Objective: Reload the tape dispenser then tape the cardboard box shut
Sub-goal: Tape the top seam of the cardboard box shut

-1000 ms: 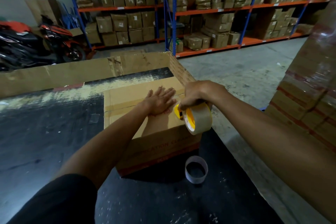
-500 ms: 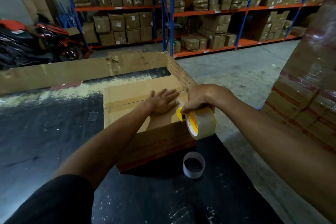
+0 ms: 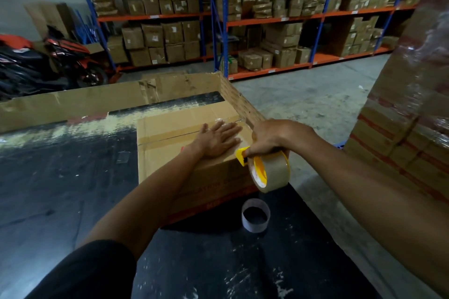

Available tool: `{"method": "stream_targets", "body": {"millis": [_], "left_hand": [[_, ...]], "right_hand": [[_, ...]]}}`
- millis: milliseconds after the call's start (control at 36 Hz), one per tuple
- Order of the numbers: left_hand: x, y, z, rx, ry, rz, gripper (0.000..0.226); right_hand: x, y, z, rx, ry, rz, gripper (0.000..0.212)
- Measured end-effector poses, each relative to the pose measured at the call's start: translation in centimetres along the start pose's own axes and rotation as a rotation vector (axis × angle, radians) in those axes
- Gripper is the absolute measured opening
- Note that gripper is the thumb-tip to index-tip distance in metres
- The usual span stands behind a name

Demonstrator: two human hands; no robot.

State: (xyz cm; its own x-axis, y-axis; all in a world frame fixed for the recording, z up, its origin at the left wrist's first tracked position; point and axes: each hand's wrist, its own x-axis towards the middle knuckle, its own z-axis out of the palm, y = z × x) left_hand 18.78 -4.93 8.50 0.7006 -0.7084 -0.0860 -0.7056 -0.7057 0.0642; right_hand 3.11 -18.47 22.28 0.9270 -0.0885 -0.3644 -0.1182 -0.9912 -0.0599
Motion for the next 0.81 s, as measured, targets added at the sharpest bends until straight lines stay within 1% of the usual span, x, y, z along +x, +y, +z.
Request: {"method": "stream_targets", "body": {"millis": [83,194,361,583,722,806], "left_hand": [[0.0,0.0,-0.1,0.000,0.007,-0.007,0.059],[-0.1,0.2,-0.2,-0.010,-0.003,-0.019,0.059],[0.0,0.0,0.2,0.002,0.012,-0.003,0.059],[-0.1,0.1,0.0,-0.004,0.011,-0.010,0.059],[0.2,-0.1,0.3,0.020,0.027,0.004,0.059],[0.4,-0.3,0.6,0.031,0.040,0.012,0.059]], "right_hand": [[-0.1,0.1,0.5,-0.012,0.037,-0.019,0.054],[0.4,-0.3,1.6,-0.022,0.067,-0.035,0.040],[1.0,0.6,1.7,0.009,0.050,-0.021,0.044],[0.7,0.6,2.0,-0.027,0.087,-0.039,0.046],[0.2,1.2,1.4,-0.032,0.039,-0.026,0.045],[0.5,1.7,1.5,0.002,0.042,-0.019,0.046]]}}
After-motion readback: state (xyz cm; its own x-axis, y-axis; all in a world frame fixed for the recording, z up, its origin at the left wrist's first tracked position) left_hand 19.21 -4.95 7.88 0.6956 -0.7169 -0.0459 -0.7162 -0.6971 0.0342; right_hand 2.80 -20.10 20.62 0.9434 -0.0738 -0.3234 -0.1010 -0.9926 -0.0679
